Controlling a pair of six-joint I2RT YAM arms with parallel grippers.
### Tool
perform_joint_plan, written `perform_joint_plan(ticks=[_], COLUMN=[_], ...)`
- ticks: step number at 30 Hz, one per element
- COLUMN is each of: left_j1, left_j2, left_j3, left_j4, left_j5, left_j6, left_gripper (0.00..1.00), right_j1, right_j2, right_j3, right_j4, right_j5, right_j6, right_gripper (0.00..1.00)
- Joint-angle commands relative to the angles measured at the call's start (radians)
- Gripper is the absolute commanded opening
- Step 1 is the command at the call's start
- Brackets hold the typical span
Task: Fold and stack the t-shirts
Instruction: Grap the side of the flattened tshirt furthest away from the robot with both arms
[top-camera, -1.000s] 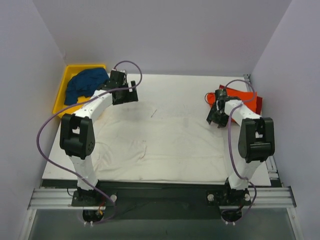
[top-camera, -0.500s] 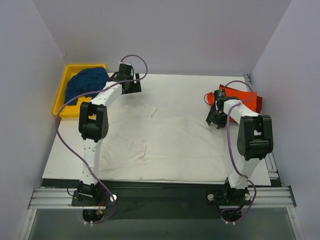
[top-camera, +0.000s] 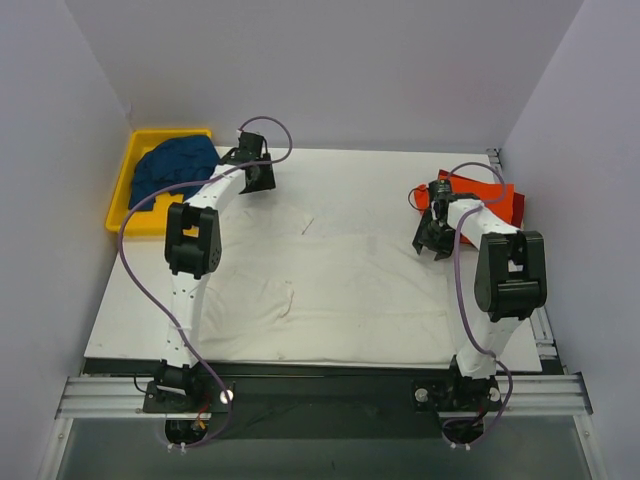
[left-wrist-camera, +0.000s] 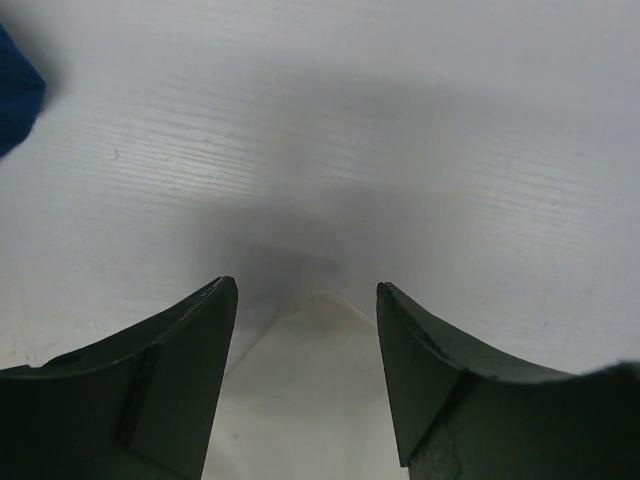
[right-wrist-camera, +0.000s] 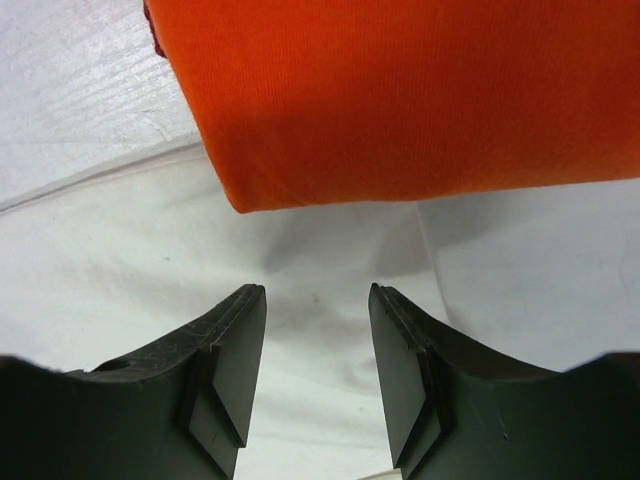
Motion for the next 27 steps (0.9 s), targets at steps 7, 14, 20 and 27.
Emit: perform_joint_plan(ticks=[7, 14, 20, 27], left_j1=[0.003, 0.0, 0.003, 0.033], left_j2=[0.022, 0.032, 0.015, -0.091], left_j3=[0.046, 0.048, 0.027, -0.125], left_j4=[-0.031, -0.037, -0.047, -0.008], left_j5=[0.002, 0.022, 0.039, 0.01], left_j6=[-0.027, -0.03, -0.028, -0.008], left_gripper=[0.55, 0.28, 0.0, 0.0], right_j1=[-0.011, -0.017, -0.025, -0.045], right_j2=[-0.031, -0.027, -0.044, -0.035], right_j3=[0.05, 0.049, 0.041, 0.066], right_j4=[-0.067, -0.072, -0.075, -0.077], right_j5=[-0.008, 0.003, 0.029, 0.049], right_j6=[-0.014, -0.015, -0.02, -0.026], right_gripper=[0.47, 0.47, 0.46, 0.46])
